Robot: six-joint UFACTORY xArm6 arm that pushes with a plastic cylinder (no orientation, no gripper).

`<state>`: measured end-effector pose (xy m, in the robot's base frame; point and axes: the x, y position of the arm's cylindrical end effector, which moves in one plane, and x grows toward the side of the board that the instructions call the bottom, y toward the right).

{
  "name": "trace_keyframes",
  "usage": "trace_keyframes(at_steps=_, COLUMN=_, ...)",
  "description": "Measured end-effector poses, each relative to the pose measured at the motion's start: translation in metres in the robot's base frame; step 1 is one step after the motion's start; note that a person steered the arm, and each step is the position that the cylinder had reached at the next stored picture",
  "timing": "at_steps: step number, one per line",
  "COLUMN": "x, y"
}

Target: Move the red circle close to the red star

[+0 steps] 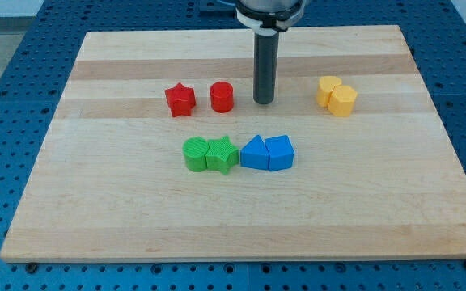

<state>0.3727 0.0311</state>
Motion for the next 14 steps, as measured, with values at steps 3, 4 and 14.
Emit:
trace_keyframes(at_steps=3, x=0.0, y=0.0)
trace_keyframes(at_steps=4, x=0.0, y=0.0)
trace_keyframes(at_steps=14, x=-0.001, y=-0.039)
